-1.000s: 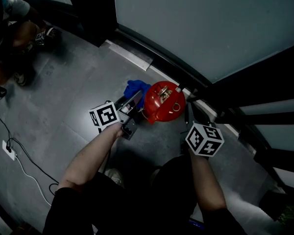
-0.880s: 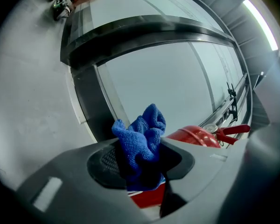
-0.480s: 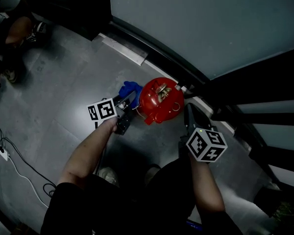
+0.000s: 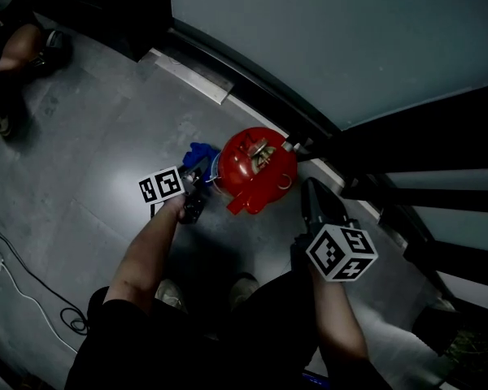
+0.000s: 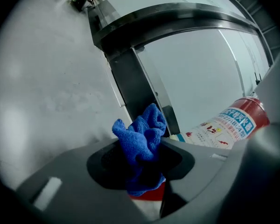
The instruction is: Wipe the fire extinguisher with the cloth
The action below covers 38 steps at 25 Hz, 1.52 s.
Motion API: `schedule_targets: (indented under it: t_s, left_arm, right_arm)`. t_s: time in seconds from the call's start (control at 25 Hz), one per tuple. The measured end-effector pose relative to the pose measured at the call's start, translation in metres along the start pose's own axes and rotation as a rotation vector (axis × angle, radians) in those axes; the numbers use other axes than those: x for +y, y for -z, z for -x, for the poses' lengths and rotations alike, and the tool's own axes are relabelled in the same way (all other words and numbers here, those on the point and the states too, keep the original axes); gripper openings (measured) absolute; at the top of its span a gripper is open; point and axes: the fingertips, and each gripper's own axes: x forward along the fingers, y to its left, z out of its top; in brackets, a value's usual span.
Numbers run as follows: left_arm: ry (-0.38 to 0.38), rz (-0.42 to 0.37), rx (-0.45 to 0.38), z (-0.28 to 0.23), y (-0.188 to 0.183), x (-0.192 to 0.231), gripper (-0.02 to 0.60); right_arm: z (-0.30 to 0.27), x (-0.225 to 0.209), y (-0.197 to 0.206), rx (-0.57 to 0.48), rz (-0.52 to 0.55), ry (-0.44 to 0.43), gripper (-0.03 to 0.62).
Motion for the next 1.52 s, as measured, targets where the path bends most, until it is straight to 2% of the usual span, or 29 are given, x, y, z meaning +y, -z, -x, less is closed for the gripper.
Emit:
schedule_targets:
  t_s: [0.32,0.48,0.56,0.64,0.76,0.92,1.08,1.16,1.28,1.4,1.52]
  left_arm:
    - [-0.110,0.000,0.082,-0.007,0.017,0.033,0.169]
    - [-0.176,-0.001,0.101,-0.001,0.028,0.044,0.169]
    - [-0.175,-0.012,0.086,0.005,0.021,0.040,0.169]
    - [-0.128,-0.048,0.053,0.011,-0.001,0.024,0.169]
    - [-0.018,-0.155,0.013,0.024,-0.049,-0.024,0.169]
    - [0.180,-0.285,-0.051,0.053,-0.109,-0.131,0.169]
    - [0.350,-0.413,-0.087,0.081,-0.140,-0.244,0.169]
    - [0.386,-0.478,-0.067,0.085,-0.141,-0.282,0.169]
    - [0.382,-0.539,-0.014,0.080,-0.137,-0.309,0.169]
    - [0.383,-0.539,0.025,0.071,-0.138,-0.319,0.169]
    - [0.429,-0.519,0.119,0.064,-0.127,-0.326,0.169]
  right_arm:
    - [0.008,-0.015,0.006,0.018,0.018,0.024,0.005]
    - [0.005,-0.014,0.008,0.025,0.028,0.015,0.005]
    - [0.001,-0.012,0.009,0.029,0.037,0.009,0.005]
    - [-0.005,-0.011,0.009,0.031,0.040,0.002,0.005]
    - [-0.017,-0.008,0.008,0.033,0.058,-0.008,0.005]
    - [-0.028,-0.019,0.004,0.034,0.082,0.012,0.005]
    - [-0.038,-0.033,-0.010,-0.041,0.118,0.019,0.005]
    - [-0.039,-0.037,-0.017,-0.070,0.153,0.020,0.005]
    - [-0.032,-0.028,-0.038,-0.126,0.206,-0.003,0.005]
    - [-0.028,-0.021,-0.062,-0.182,0.195,-0.029,0.005]
    - [-0.035,-0.020,-0.065,-0.197,0.148,-0.037,0.005]
